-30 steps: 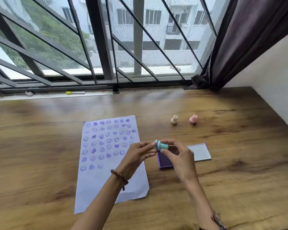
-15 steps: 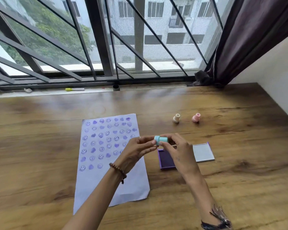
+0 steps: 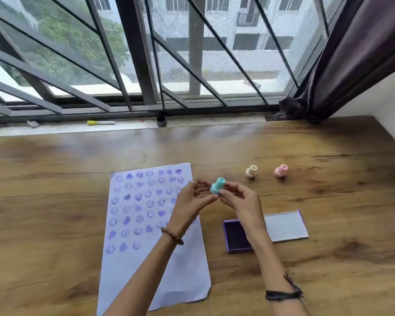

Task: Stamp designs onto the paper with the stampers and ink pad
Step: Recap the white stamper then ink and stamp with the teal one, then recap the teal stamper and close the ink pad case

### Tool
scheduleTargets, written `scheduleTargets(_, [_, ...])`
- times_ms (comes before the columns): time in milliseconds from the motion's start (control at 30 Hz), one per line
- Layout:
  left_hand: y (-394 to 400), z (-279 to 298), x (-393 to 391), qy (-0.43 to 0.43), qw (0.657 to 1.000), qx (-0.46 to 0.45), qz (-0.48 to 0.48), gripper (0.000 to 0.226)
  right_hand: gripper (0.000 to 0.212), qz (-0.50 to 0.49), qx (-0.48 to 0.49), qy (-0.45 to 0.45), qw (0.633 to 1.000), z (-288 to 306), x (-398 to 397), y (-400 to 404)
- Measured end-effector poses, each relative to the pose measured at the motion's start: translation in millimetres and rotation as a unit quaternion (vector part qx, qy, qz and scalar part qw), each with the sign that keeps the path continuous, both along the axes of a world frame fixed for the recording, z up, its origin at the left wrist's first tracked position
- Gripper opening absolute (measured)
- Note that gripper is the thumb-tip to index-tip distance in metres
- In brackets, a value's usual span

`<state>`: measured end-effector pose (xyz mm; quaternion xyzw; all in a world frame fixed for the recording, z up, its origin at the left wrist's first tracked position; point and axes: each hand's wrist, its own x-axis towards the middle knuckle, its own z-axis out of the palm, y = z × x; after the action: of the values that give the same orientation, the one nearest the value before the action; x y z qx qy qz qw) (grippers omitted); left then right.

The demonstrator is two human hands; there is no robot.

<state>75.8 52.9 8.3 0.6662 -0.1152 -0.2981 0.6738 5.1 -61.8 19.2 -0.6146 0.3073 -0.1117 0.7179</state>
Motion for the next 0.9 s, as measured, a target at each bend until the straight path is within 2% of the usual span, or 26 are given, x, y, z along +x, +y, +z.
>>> scheduleTargets(67, [-8,-6,11,-0.096,0.992,0.081,0.012,0.021,0.020,-0.003,-0.049,0.011,0.999,-8,13,-6])
scheduleTargets(167, [-19,-17,26,-0.270,0.931,0.241,0.041,0.025,0.023,0.008,-0.147,0.036,0.988,-17,31,-13])
scheduleTargets(233, [-24,-22,32,-0.322,0.899,0.291,0.060,0.028,0.020,0.020,-0.182,0.041,0.982,-23,41,-15])
scheduleTargets(300, [-28,-24,35,-0.329,0.884,0.322,0.077,0.028,0.017,0.029,-0.225,0.048,0.973,-31,49,-17])
scheduleTargets(500, [-34,-31,42,-0.324,0.869,0.365,0.080,0.029,0.018,0.029,-0.308,0.063,0.949,-43,58,-18])
scheduleTargets(633, [-27,-31,29,-0.328,0.873,0.351,0.086,0.038,0.018,-0.001,-0.311,0.051,0.949,-35,52,-17])
scheduleTargets(767, [-12,-27,1,-0.336,0.880,0.327,0.073,0.037,0.013,-0.045,-0.335,0.033,0.941,-20,27,-20])
scheduleTargets(900, [1,-27,-31,-0.363,0.883,0.296,0.039,0.036,0.011,-0.096,-0.304,0.049,0.947,-12,-15,-26])
